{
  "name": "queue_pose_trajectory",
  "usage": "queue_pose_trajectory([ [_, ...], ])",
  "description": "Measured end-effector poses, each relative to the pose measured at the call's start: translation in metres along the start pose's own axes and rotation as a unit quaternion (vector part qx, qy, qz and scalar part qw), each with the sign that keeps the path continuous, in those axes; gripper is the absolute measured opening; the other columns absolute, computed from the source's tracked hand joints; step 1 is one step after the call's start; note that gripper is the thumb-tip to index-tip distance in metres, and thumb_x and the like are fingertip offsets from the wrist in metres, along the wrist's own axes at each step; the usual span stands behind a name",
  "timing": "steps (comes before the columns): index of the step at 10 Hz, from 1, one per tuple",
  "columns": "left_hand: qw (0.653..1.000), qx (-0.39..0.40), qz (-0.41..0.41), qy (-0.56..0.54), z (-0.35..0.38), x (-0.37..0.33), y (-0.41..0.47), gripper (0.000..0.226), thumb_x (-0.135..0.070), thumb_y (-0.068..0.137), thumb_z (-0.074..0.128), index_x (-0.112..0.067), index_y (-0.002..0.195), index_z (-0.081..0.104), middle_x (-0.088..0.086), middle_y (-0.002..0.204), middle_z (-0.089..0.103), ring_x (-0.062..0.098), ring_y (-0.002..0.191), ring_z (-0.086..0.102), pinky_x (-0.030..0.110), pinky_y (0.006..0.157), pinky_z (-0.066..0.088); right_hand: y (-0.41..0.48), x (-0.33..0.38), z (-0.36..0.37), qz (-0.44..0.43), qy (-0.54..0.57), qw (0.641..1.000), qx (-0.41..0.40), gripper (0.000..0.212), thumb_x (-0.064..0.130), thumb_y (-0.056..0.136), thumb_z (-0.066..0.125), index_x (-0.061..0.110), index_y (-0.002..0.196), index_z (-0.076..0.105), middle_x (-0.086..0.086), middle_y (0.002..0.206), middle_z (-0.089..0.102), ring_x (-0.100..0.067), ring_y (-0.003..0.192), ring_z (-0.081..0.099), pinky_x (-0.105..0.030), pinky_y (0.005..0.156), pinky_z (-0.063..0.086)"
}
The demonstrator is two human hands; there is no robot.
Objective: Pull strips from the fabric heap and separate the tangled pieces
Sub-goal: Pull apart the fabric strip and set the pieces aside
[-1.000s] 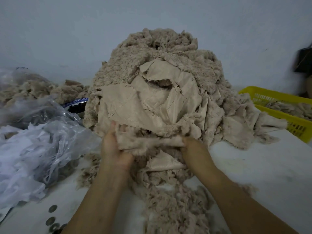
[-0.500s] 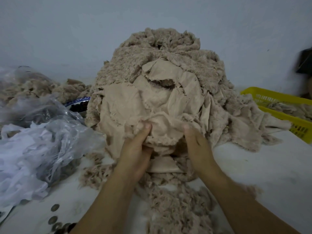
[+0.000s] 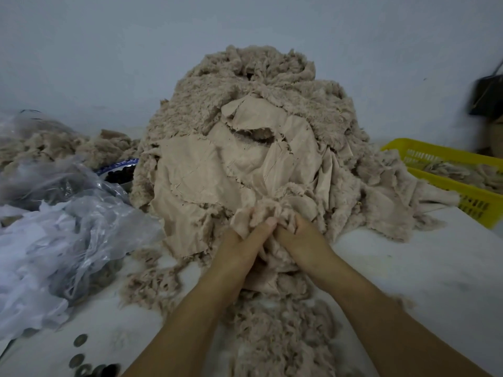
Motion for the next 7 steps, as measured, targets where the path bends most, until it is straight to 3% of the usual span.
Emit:
queue_pose_trajectory([
  [1, 1.000, 0.005, 0.005, -0.025, -0.004, 0.000, 0.004, 0.053, -0.067, 0.081, 0.064, -0.037, 0.124, 0.065, 0.000, 0.114, 0.075, 0.016, 0.112, 0.069, 0.041, 0.098, 0.053, -0.001, -0.006, -0.022, 0.053, 0.054, 0.997, -0.032, 0.014, 0.024, 0.099, 0.058, 0.029, 0.108, 0.066, -0.001, 0.107, 0.075, -0.015, 0.097, 0.072, -0.034, 0.083, 0.060],
  [2, 0.992, -0.090, -0.026, -0.089, -0.027, 0.004, 0.009, 0.045, -0.069, 0.073, 0.060, -0.042, 0.106, 0.074, -0.007, 0.109, 0.076, 0.014, 0.105, 0.071, 0.043, 0.099, 0.052, -0.004, -0.001, -0.038, 0.074, 0.059, 0.990, -0.107, 0.018, 0.021, 0.102, 0.054, 0.019, 0.116, 0.065, -0.003, 0.110, 0.075, -0.016, 0.099, 0.073, -0.030, 0.079, 0.060],
  [3, 0.992, -0.106, -0.008, -0.074, -0.031, 0.002, 0.010, 0.045, -0.066, 0.075, 0.054, -0.038, 0.103, 0.075, -0.011, 0.111, 0.074, 0.010, 0.096, 0.071, 0.028, 0.082, 0.054, 0.005, 0.028, -0.056, -0.087, 0.645, 0.754, 0.087, 0.023, 0.016, 0.104, 0.041, 0.009, 0.109, 0.063, -0.001, 0.097, 0.075, -0.019, 0.094, 0.072, -0.031, 0.070, 0.060],
  [4, 0.995, -0.090, 0.024, -0.024, -0.028, -0.002, 0.008, 0.025, -0.048, 0.097, 0.050, -0.044, 0.099, 0.075, -0.016, 0.111, 0.073, 0.008, 0.100, 0.070, 0.023, 0.082, 0.053, 0.016, -0.012, -0.078, 0.020, 0.657, 0.740, -0.143, 0.041, 0.035, 0.102, 0.047, -0.001, 0.115, 0.062, -0.021, 0.106, 0.069, -0.038, 0.110, 0.064, -0.045, 0.079, 0.060],
  [5, 0.995, -0.083, 0.041, 0.031, -0.024, -0.001, 0.006, 0.025, -0.036, 0.102, 0.052, -0.047, 0.097, 0.074, -0.017, 0.104, 0.074, 0.001, 0.096, 0.068, 0.013, 0.075, 0.052, 0.016, -0.024, -0.053, 0.069, 0.416, 0.896, -0.137, 0.062, 0.058, 0.096, 0.043, 0.005, 0.122, 0.059, -0.016, 0.111, 0.072, -0.032, 0.099, 0.072, -0.037, 0.072, 0.061],
  [6, 0.993, -0.090, 0.027, 0.071, -0.025, 0.006, 0.004, 0.028, -0.030, 0.100, 0.057, -0.050, 0.090, 0.074, -0.012, 0.103, 0.073, 0.004, 0.094, 0.067, 0.016, 0.075, 0.052, 0.020, -0.024, -0.041, 0.027, 0.220, 0.965, -0.138, 0.050, 0.052, 0.097, 0.050, 0.011, 0.122, 0.061, -0.001, 0.100, 0.077, -0.021, 0.092, 0.075, -0.026, 0.069, 0.058],
  [7, 0.989, -0.077, 0.026, 0.121, -0.022, 0.008, 0.006, 0.030, -0.027, 0.101, 0.056, -0.050, 0.089, 0.071, -0.009, 0.113, 0.068, 0.005, 0.103, 0.064, 0.024, 0.089, 0.052, 0.018, -0.029, -0.055, 0.042, 0.168, 0.969, -0.178, 0.039, 0.037, 0.102, 0.050, 0.010, 0.129, 0.058, 0.008, 0.087, 0.078, -0.013, 0.089, 0.075, -0.032, 0.081, 0.057],
])
Point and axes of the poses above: each hand's wrist, its own y-axis towards the middle knuckle, its own z-axis out of the palm, x = y × z, the point moved 8 cm from there along y, towards the middle knuckle
